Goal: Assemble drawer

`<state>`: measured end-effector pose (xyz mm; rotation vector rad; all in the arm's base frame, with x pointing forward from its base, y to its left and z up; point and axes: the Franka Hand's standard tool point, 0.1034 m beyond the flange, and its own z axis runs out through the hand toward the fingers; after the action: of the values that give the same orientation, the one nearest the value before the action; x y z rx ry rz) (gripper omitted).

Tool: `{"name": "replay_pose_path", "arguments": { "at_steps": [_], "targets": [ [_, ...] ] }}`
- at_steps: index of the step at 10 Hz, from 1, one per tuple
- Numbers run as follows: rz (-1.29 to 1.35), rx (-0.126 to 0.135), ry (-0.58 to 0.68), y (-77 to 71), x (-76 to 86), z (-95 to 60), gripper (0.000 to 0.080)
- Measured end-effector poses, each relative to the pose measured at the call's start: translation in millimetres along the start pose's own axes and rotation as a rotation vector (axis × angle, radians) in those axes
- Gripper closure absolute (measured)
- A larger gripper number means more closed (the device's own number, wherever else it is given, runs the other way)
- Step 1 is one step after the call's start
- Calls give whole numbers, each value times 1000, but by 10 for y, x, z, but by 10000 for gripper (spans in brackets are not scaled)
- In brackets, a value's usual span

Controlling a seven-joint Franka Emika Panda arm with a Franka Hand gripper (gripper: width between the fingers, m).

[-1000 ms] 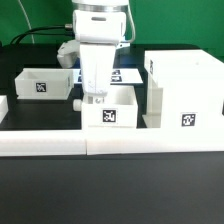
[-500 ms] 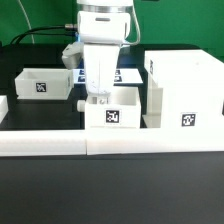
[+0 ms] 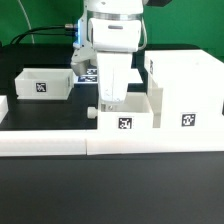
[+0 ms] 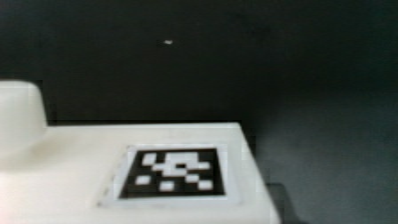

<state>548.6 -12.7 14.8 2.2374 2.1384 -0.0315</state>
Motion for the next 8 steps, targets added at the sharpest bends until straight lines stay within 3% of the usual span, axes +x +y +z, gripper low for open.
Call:
{"name": "replay_pose_path", "arguments": {
  "at_steps": [6, 8],
  "targets": [
    [3, -3, -1, 6, 64, -9, 757],
    [20, -30, 2, 15, 51, -2, 757]
  ]
}}
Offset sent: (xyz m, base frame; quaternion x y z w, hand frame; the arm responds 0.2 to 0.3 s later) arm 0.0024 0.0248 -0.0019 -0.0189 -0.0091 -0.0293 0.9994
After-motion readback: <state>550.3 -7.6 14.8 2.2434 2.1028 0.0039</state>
